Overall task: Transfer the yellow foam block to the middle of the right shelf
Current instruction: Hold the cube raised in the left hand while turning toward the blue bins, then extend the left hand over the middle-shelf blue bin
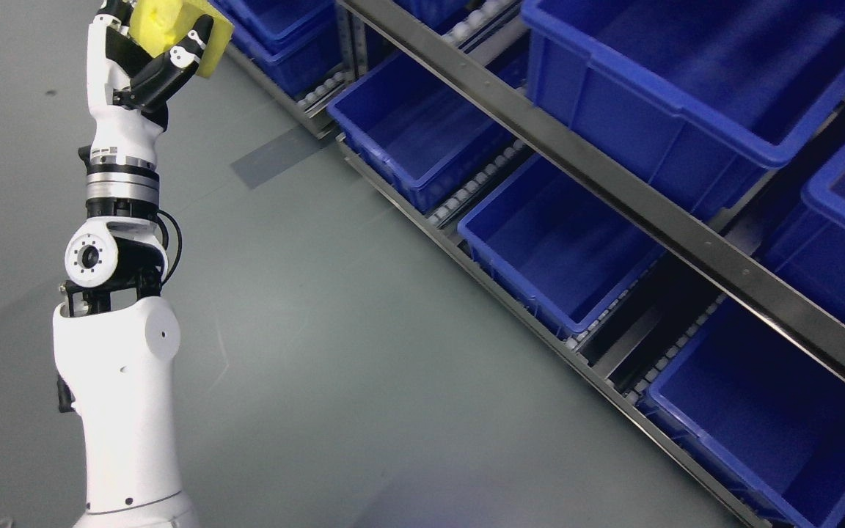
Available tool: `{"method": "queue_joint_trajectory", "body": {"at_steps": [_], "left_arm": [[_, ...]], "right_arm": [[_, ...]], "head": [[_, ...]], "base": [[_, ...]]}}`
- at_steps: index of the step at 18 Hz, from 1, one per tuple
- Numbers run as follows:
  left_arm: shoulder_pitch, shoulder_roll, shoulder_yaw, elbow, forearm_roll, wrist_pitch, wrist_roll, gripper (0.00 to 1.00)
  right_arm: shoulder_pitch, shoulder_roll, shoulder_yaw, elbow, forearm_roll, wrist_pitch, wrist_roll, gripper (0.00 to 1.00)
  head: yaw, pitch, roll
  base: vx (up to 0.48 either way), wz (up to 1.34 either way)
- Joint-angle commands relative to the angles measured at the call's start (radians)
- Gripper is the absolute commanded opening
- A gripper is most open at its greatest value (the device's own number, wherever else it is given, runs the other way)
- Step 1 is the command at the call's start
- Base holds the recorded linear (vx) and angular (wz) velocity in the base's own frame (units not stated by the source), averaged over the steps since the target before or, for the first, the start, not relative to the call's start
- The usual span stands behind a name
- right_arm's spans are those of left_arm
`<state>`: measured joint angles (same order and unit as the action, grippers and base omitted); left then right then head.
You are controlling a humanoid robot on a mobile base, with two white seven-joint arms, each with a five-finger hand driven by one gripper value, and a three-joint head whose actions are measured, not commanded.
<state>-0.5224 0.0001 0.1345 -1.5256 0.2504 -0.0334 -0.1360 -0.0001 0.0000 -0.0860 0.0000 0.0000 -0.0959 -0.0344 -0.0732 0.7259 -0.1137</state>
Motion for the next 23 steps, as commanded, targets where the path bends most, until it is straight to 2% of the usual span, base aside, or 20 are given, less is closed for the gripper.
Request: {"method": "queue_joint_trajectory", "body": {"at_steps": [1,5,8,10,13,17,20,23], "left_arm": [[-0.040,0.017,-0.169,-0.074,0.001,0.001,-0.001,0.45],[-0.093,0.017,-0.262,-0.109,0.001,0.001,-0.001,0.45],[-0.206,0.017,-0.305,-0.122,0.004,0.015,-0.001,0.45],[-0.264,0.017,-0.311,-0.120,0.004,0.122,0.002,0.45],[-0.275,0.017,-0.340,-0.102,0.003,0.246,0.015,0.45],[-0.275,0.017,-0.383,-0.005,-0.002,0.358,0.018,0.45],[-0.275,0.017,-0.424,0.004,-0.002,0.447,0.021,0.45],[-0.275,0.017,-0.457,0.018,-0.002,0.475,0.032,0.45]], "right_arm": [[0.002,-0.017,0.000,-0.017,0.003,0.001,0.001,1.00],[0.002,-0.017,0.000,-0.017,0.003,0.001,0.001,1.00],[0.002,-0.017,0.000,-0.017,0.003,0.001,0.001,1.00],[0.002,-0.017,0.000,-0.017,0.003,0.001,0.001,1.00],[0.002,-0.017,0.000,-0.017,0.003,0.001,0.001,1.00],[0.002,-0.017,0.000,-0.017,0.003,0.001,0.001,1.00],[0.002,-0.017,0.000,-0.017,0.003,0.001,0.001,1.00],[0.002,-0.017,0.000,-0.017,0.003,0.001,0.001,1.00]], "head": [[0.0000,0.000,0.000],[0.0000,0.000,0.000],[0.0000,0.000,0.000],[0.0000,0.000,0.000],[0.0000,0.000,0.000],[0.0000,0.000,0.000],[0.0000,0.000,0.000],[0.0000,0.000,0.000]], "base": [[0.464,-0.76],[0.361,-0.75],[0.248,-0.63],[0.150,-0.45],[0.089,-0.26],[0.051,-0.14],[0.044,-0.12],[0.026,-0.07]]}}
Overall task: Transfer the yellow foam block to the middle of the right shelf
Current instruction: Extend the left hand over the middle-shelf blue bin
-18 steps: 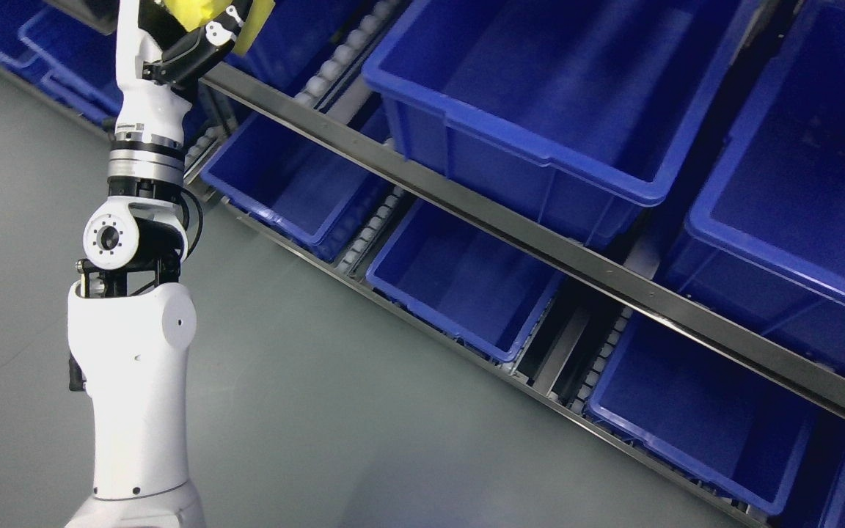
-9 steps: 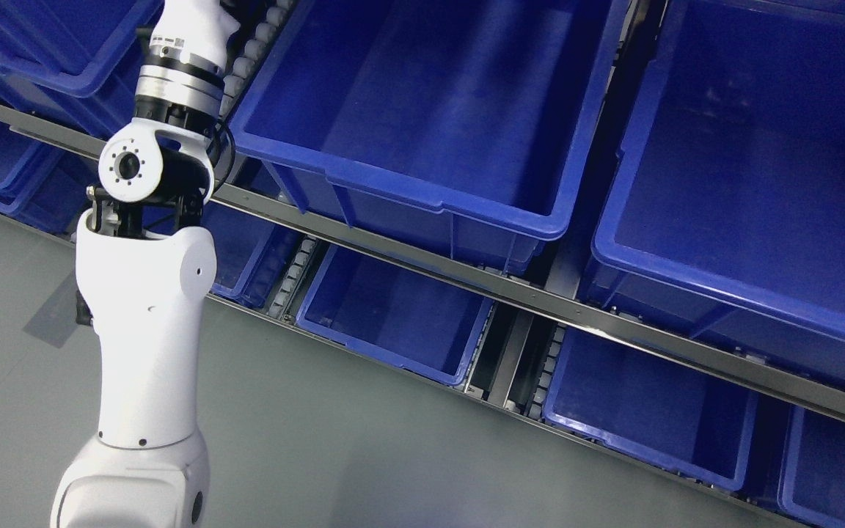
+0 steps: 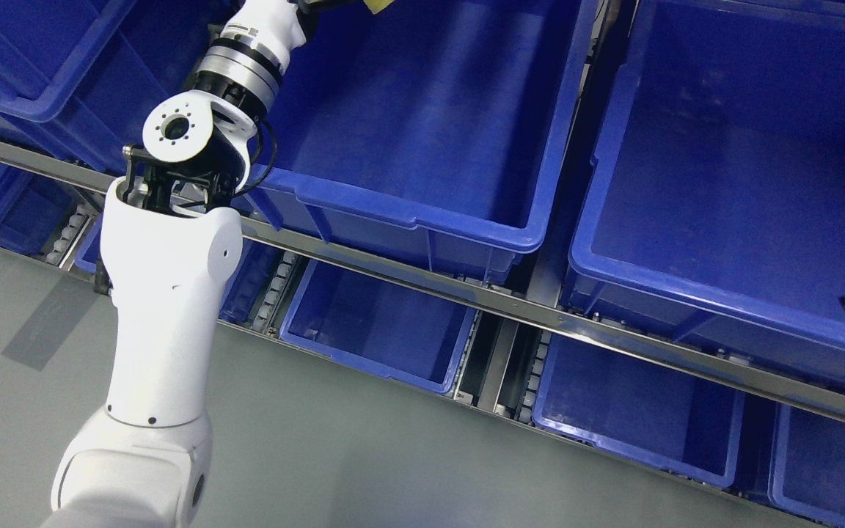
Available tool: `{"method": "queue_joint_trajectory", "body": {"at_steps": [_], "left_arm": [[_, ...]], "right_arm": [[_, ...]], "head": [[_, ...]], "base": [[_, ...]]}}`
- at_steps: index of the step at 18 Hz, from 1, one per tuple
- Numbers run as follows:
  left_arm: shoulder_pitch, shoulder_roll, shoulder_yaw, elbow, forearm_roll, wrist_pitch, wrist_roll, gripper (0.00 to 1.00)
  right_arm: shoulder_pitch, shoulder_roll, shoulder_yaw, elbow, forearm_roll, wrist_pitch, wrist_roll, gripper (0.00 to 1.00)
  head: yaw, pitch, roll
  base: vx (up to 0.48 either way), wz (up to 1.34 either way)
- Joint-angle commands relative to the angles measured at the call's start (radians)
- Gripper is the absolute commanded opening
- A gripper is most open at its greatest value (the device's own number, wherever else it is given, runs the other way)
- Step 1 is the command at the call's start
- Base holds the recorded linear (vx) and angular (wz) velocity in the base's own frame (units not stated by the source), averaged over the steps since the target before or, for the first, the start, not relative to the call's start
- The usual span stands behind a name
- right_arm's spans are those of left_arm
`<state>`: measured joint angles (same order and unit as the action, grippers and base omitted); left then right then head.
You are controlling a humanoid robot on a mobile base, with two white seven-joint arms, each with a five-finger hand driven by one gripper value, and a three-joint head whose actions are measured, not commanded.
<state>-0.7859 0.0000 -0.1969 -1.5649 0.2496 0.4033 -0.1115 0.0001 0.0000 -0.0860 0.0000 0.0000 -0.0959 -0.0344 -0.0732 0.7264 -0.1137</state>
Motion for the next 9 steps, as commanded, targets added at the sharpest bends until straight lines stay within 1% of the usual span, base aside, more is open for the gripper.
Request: {"method": "queue_joint_trajectory", "body": {"at_steps": [1,6,7,8,9], "left_arm": [[-0.012,0.017,-0.131,0.071,0.000,0.040,0.007,0.45],[-0.012,0.017,-0.137,0.123,0.005,0.054,0.007,0.45],[-0.012,0.017,-0.144,0.134,0.002,0.069,0.009,0.53],[-0.018,0.017,-0.163,0.147,-0.003,0.100,0.009,0.78],[-0.036,0.017,-0.173,0.148,-0.004,0.139,0.007,1.00]], "right_arm": [[0.001,-0.017,0.000,-0.017,0.003,0.001,0.001,1.00],[0.001,-0.017,0.000,-0.017,0.003,0.001,0.001,1.00],[0.001,-0.017,0.000,-0.017,0.003,0.001,0.001,1.00],[0.001,-0.017,0.000,-0.017,0.003,0.001,0.001,1.00],[0.001,-0.017,0.000,-0.017,0.003,0.001,0.001,1.00]], "head": [[0.0000,0.000,0.000],[0.0000,0.000,0.000],[0.0000,0.000,0.000],[0.0000,0.000,0.000],[0.0000,0.000,0.000]], "base": [[0.015,-0.04],[0.000,0.00],[0.000,0.00],[0.000,0.00],[0.000,0.00]]}}
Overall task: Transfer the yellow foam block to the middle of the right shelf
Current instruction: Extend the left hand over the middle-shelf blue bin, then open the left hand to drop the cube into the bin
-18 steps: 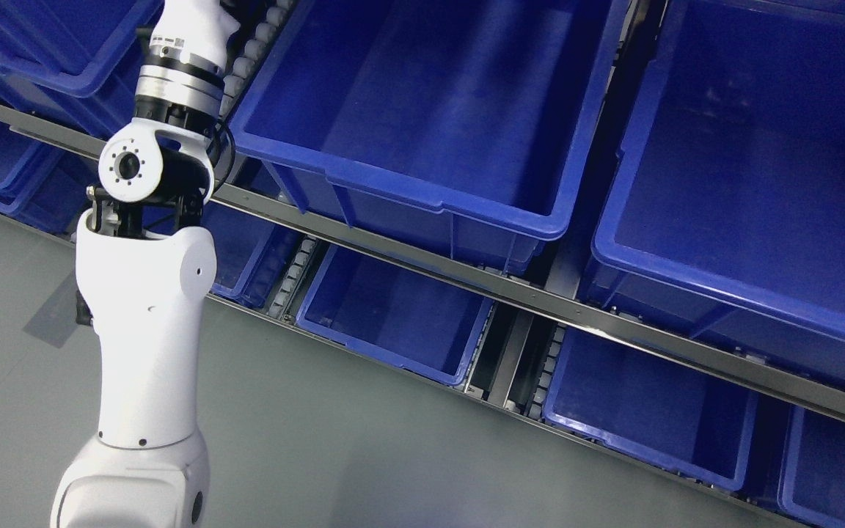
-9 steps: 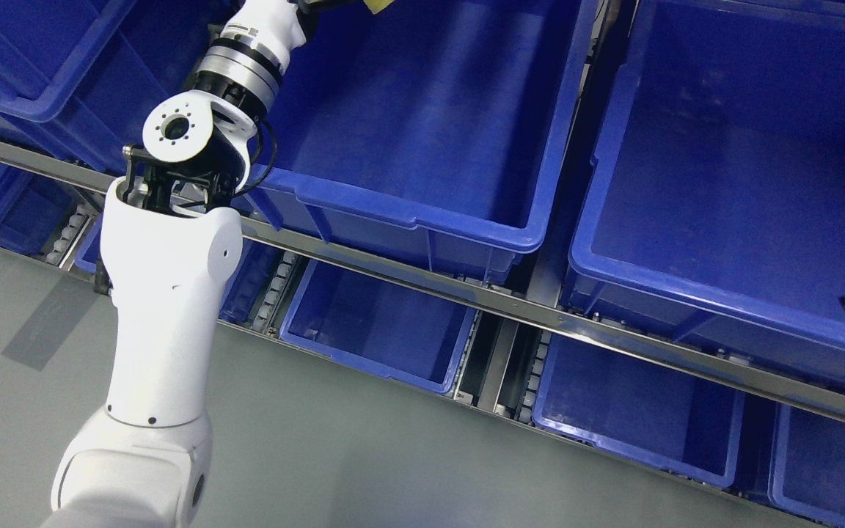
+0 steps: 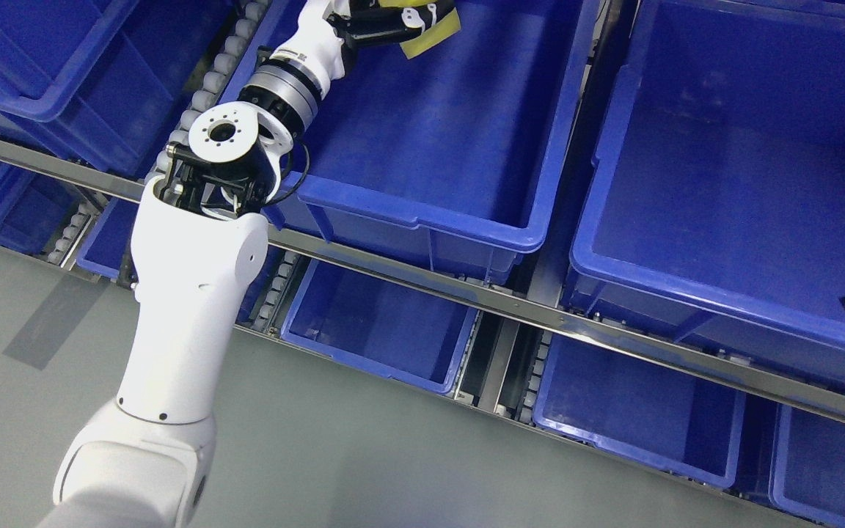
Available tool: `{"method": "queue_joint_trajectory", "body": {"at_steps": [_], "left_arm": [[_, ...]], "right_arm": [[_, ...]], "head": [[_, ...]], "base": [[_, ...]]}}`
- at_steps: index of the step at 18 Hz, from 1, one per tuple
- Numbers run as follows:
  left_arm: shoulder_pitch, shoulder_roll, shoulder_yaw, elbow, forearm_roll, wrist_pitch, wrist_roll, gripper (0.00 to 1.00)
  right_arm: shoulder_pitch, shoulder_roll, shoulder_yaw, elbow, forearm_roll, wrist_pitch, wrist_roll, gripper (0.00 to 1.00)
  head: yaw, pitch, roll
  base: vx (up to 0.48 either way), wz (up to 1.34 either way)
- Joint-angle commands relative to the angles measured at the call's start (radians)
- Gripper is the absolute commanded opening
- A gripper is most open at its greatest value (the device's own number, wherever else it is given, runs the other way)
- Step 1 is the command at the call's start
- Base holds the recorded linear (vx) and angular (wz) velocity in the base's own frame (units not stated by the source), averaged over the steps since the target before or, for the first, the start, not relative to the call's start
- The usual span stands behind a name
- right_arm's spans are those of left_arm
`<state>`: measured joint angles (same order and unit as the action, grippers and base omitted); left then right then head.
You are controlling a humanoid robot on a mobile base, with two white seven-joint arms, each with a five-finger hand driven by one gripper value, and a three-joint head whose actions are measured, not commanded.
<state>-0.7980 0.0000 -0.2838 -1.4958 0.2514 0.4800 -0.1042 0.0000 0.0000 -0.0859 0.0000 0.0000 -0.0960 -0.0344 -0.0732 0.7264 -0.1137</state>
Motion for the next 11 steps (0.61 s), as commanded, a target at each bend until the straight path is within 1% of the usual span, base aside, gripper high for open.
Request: {"method": "queue_joint_trajectory", "body": {"at_steps": [1,5,7,9,11], "left_arm": [[-0.032,0.017,-0.081,0.074,-0.006,0.072,0.001,1.00],[-0.090,0.017,-0.049,0.030,-0.004,0.071,-0.003,1.00],[-0.104,0.017,-0.034,-0.032,-0.003,0.071,-0.009,1.00],[-0.099,0.017,0.004,-0.125,0.002,0.055,-0.012,1.00],[-0.090,0.017,0.053,-0.168,0.003,0.037,-0.014,1.00]], "right_arm": [[0.001,-0.017,0.000,-0.017,0.003,0.001,0.001,1.00],[0.001,-0.017,0.000,-0.017,0.003,0.001,0.001,1.00],[0.001,-0.017,0.000,-0.017,0.003,0.001,0.001,1.00],[0.001,-0.017,0.000,-0.017,0.003,0.001,0.001,1.00],[0.001,-0.017,0.000,-0.017,0.003,0.001,0.001,1.00]], "head": [[0.0000,0.000,0.000],[0.0000,0.000,0.000],[0.0000,0.000,0.000],[0.0000,0.000,0.000],[0.0000,0.000,0.000]], "base": [[0.000,0.00],[0.000,0.00],[0.000,0.00],[0.000,0.00],[0.000,0.00]]}}
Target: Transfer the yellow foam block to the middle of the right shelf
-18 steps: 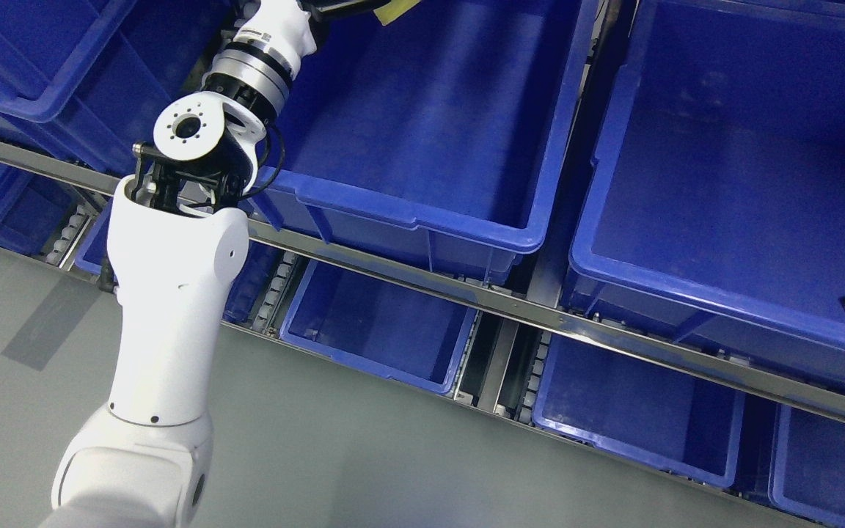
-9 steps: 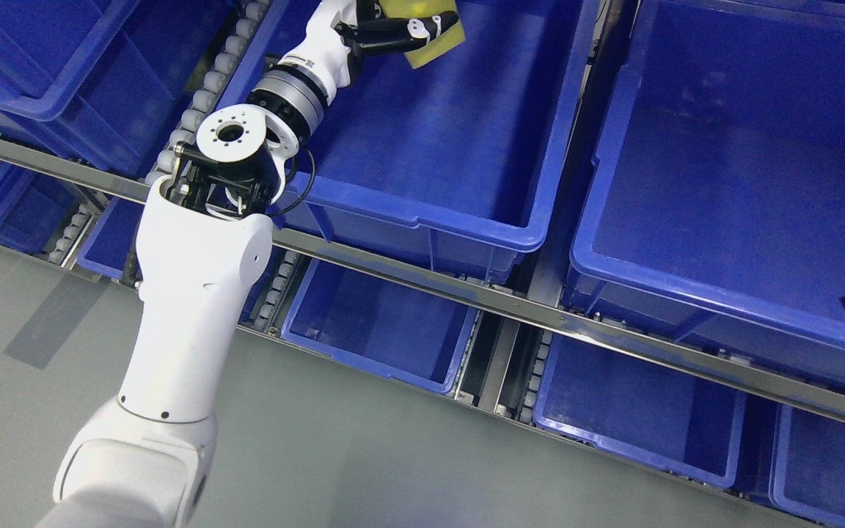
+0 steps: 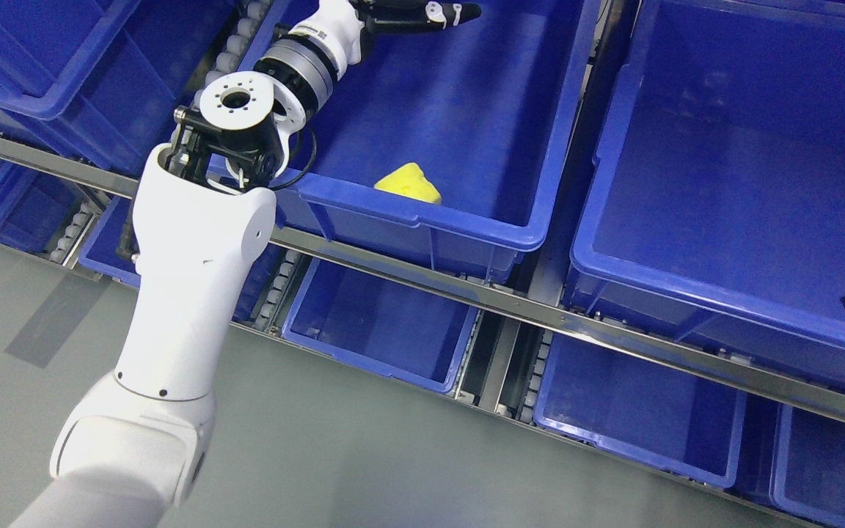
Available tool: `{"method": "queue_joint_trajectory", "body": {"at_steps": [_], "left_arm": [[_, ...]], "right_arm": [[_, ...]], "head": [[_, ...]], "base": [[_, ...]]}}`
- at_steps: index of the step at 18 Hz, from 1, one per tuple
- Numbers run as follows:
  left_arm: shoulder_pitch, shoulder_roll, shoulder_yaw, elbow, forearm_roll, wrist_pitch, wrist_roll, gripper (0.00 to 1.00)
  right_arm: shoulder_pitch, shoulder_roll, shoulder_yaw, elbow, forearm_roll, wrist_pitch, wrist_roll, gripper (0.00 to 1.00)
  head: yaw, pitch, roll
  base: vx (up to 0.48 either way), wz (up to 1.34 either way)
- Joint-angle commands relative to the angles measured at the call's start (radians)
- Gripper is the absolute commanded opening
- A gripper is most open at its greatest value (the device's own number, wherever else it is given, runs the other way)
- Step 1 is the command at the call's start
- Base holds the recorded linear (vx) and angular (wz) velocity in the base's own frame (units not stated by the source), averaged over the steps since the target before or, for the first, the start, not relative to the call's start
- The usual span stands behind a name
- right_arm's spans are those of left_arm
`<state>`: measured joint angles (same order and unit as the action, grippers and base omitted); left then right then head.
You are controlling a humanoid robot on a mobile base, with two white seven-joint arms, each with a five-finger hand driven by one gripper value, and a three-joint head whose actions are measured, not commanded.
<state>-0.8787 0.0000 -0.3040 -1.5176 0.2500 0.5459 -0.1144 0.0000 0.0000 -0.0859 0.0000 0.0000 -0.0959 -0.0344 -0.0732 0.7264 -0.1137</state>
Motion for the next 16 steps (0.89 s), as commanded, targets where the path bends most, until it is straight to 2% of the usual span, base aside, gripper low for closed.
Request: {"method": "queue_joint_trajectory", "body": {"at_steps": [1,6,10,14,16], "left_arm": [[-0.003,0.017,0.124,-0.171,0.006,-0.043,-0.008,1.00],[0.030,0.017,0.331,-0.200,0.015,-0.211,-0.108,1.00],[0.205,0.017,0.391,-0.200,0.015,-0.366,-0.258,1.00],[0.283,0.017,0.394,-0.200,0.015,-0.371,-0.248,1.00],[0.305,0.017,0.388,-0.199,0.015,-0.359,-0.190,1.00]], "right_arm": [[0.002,-0.017,0.000,-0.017,0.003,0.001,0.001,1.00],[0.002,-0.017,0.000,-0.017,0.003,0.001,0.001,1.00],[0.002,-0.017,-0.002,-0.017,0.003,0.001,0.001,1.00],[0.002,-0.017,0.000,-0.017,0.003,0.001,0.001,1.00],[0.002,-0.017,0.000,-0.017,0.003,0.001,0.001,1.00]], "head": [[0.0000,0.000,0.000],[0.0000,0.000,0.000],[0.0000,0.000,0.000],[0.0000,0.000,0.000],[0.0000,0.000,0.000]], "base": [[0.000,0.00],[0.000,0.00],[0.000,0.00],[0.000,0.00],[0.000,0.00]]}}
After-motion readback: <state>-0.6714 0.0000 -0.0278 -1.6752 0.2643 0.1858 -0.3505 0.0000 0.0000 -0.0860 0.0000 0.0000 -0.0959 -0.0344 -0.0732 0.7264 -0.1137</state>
